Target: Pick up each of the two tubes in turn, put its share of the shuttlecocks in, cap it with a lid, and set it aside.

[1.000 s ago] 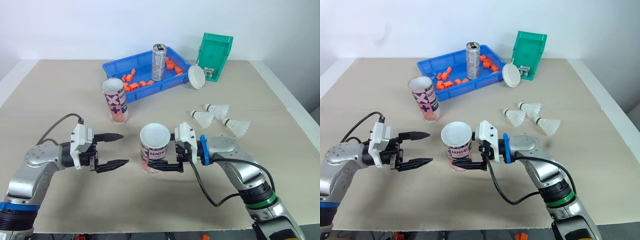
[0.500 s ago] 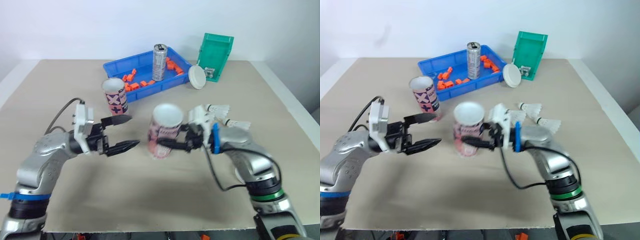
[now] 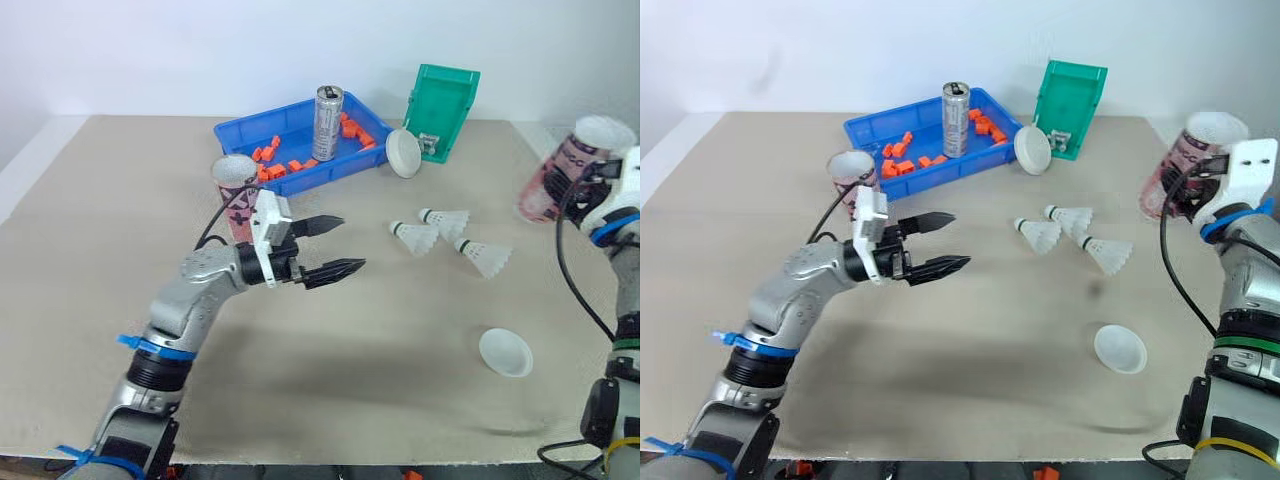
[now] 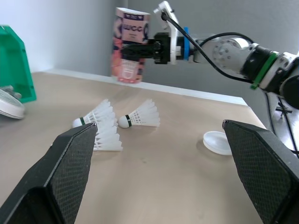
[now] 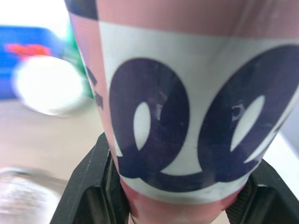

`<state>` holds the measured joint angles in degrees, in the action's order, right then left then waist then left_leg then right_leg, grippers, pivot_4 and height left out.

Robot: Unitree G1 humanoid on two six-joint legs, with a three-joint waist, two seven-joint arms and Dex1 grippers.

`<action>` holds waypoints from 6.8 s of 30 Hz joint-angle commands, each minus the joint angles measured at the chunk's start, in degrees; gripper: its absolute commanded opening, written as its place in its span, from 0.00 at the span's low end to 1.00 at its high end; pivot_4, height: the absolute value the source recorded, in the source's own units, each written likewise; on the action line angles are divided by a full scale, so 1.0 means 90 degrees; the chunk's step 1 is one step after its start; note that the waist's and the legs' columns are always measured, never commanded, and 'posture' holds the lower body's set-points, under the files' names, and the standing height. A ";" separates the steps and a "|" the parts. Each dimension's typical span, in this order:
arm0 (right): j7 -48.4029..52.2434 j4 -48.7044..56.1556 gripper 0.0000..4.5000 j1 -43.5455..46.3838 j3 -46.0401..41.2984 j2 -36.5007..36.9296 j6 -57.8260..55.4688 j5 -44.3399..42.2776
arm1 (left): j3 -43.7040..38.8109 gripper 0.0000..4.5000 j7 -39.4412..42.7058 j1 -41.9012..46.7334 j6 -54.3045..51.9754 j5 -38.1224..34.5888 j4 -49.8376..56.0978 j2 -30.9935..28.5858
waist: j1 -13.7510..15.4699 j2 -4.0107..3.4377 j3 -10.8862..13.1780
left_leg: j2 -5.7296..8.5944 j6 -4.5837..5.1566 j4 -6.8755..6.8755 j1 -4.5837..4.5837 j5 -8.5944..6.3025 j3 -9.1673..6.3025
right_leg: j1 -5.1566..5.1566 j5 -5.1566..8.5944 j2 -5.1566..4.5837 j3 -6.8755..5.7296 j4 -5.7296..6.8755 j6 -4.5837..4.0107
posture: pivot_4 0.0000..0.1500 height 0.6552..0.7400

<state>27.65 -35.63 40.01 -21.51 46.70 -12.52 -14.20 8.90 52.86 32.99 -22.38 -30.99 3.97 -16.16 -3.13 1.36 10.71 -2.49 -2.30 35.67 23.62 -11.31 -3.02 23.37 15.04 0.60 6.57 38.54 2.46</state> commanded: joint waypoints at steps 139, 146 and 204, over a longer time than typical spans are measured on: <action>-0.1128 0.6096 1.00 -0.3146 0.1812 -0.2408 -0.2229 0.0031 | 0.0187 0.67 0.3715 0.1579 0.2050 0.2971 -0.3679 -0.2599 | 0.0035 0.0020 -0.0014 | 0.0046 -0.0003 0.0080 0.0080 0.0021 -0.0023 | 0.0008 -0.0049 -0.0004 0.0049 -0.0027 0.0099 | 1.00 1.00; -0.0981 0.5156 1.00 -0.2721 0.1984 -0.2444 -0.1681 0.0330 | 0.0461 0.67 0.3920 0.1394 0.2458 0.3203 -0.3526 -0.2842 | 0.0036 0.0019 -0.0014 | 0.0045 -0.0001 0.0081 0.0079 0.0022 -0.0023 | 0.0007 -0.0039 -0.0004 0.0049 -0.0027 0.0113 | 1.00 1.00; 0.4595 0.4540 0.00 0.1709 0.3999 -0.1214 -0.0014 -0.0144 | 0.0551 0.66 0.3952 0.1305 0.1981 0.3035 -0.3446 -0.2454 | 0.0062 -0.0023 -0.0016 | 0.0075 0.0019 0.0107 0.0066 0.0036 -0.0050 | -0.0001 -0.0015 -0.0028 0.0018 0.0050 0.0089 | 1.00 1.00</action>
<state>69.87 6.33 54.75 19.83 33.84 -11.57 -15.00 12.55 87.69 45.68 -5.02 -3.99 -28.07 -38.41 -2.58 1.15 10.57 -1.81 -2.13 36.63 24.22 -10.98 -3.47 23.36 14.90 0.34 6.74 39.00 3.25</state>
